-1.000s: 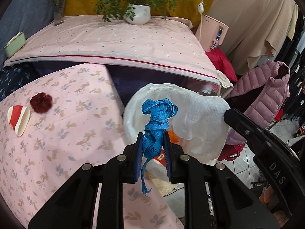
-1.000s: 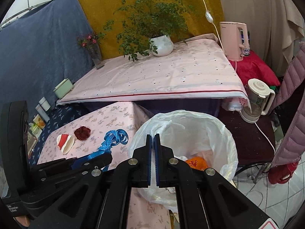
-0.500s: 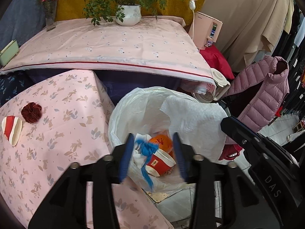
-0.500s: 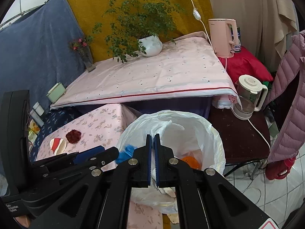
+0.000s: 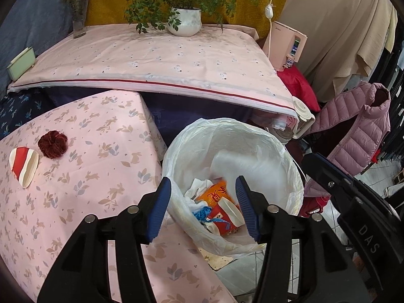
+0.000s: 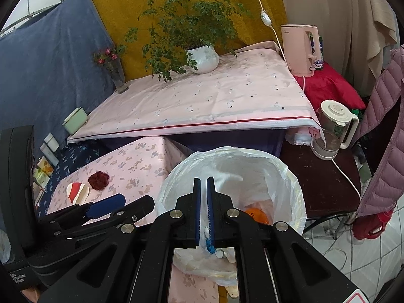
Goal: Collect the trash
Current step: 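Move both tools back over the knit hat and dark red scrunchie, then grasp the red-and-white knit hat with the left gripper while the right grasps the dark red scrunchie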
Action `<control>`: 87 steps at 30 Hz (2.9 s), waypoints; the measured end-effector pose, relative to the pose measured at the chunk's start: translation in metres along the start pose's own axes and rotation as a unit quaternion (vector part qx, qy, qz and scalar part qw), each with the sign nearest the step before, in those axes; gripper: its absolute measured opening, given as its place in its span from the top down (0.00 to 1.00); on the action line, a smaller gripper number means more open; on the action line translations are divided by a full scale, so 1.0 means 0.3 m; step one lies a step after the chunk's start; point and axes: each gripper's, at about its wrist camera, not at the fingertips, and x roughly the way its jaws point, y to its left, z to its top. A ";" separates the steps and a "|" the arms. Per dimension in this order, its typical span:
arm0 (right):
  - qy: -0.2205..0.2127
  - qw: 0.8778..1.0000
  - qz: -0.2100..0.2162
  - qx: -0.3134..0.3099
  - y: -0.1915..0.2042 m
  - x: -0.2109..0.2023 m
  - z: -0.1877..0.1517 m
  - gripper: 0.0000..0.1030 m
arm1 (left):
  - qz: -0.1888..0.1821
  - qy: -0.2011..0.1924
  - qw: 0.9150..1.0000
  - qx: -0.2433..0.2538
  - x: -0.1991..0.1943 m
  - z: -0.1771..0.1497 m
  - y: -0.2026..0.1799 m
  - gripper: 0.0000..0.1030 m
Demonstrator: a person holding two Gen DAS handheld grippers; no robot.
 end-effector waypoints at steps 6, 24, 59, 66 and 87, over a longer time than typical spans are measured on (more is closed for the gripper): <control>0.000 1.000 0.001 -0.004 0.027 0.003 -0.005 0.80 | 0.009 -0.003 1.000 -0.016 -0.011 -0.012 0.047 0.45; 0.008 0.999 0.015 -0.042 0.198 0.022 -0.032 0.63 | 0.040 -0.017 0.997 -0.071 -0.078 -0.052 0.239 0.44; 0.097 0.983 0.091 -0.125 0.731 0.411 -0.128 0.62 | 0.253 -0.032 0.949 -0.184 -0.004 -0.208 0.999 0.36; 0.116 0.979 0.097 -0.139 0.811 0.573 -0.138 0.62 | 0.273 -0.027 0.941 -0.198 0.093 -0.200 1.081 0.40; 0.172 0.971 0.090 -0.138 0.970 0.948 -0.114 0.73 | 0.231 -0.061 0.941 -0.239 0.066 -0.172 1.187 0.89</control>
